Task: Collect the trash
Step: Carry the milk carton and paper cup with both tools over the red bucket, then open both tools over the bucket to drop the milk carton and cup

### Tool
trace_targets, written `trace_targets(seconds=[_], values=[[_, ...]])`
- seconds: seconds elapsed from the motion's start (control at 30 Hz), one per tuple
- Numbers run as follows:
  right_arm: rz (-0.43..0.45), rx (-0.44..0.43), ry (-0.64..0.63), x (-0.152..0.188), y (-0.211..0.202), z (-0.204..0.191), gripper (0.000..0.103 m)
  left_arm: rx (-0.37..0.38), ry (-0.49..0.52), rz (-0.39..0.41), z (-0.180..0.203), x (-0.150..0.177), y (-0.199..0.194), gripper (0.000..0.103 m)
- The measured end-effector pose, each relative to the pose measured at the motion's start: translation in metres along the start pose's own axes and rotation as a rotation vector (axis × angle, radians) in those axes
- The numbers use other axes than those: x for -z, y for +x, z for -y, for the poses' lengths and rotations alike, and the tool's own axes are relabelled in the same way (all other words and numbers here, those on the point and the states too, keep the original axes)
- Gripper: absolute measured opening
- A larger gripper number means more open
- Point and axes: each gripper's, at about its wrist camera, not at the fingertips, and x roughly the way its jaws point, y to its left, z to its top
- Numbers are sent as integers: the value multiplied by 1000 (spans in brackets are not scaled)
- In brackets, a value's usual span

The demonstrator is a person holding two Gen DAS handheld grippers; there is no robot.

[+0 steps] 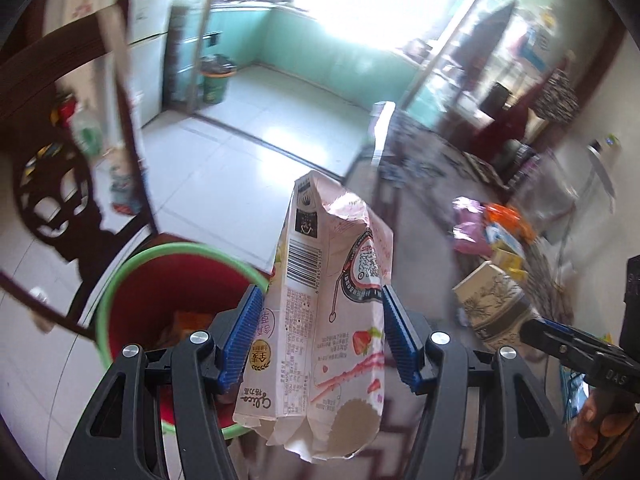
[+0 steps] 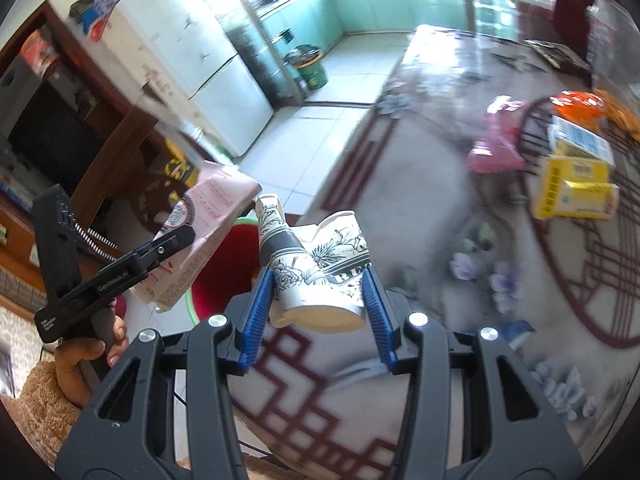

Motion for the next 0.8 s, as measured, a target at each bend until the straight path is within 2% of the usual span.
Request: trace_targets(seconds=[0.2, 0.23, 0.27, 0.4, 0.63, 0.8], values=[[-43, -36, -67, -8, 21, -28, 45, -82, -76, 9, -42, 7, -8, 57], [-51, -42, -81, -9, 25, -33, 45, -89, -85, 11, -47, 8, -10, 47], [-56, -46, -90, -9, 27, -37, 45, -97, -93, 11, -52, 8, -10, 44], [-82, -69, -140, -13, 41, -58, 45, -130, -134, 6, -71, 10, -11, 40], [-156, -112, -211, -16, 76, -93, 45, -158, -180, 12, -85, 13, -14, 38], [-201, -128, -290, -13, 98, -121, 45, -180, -164, 71, -80, 7, -30, 38]])
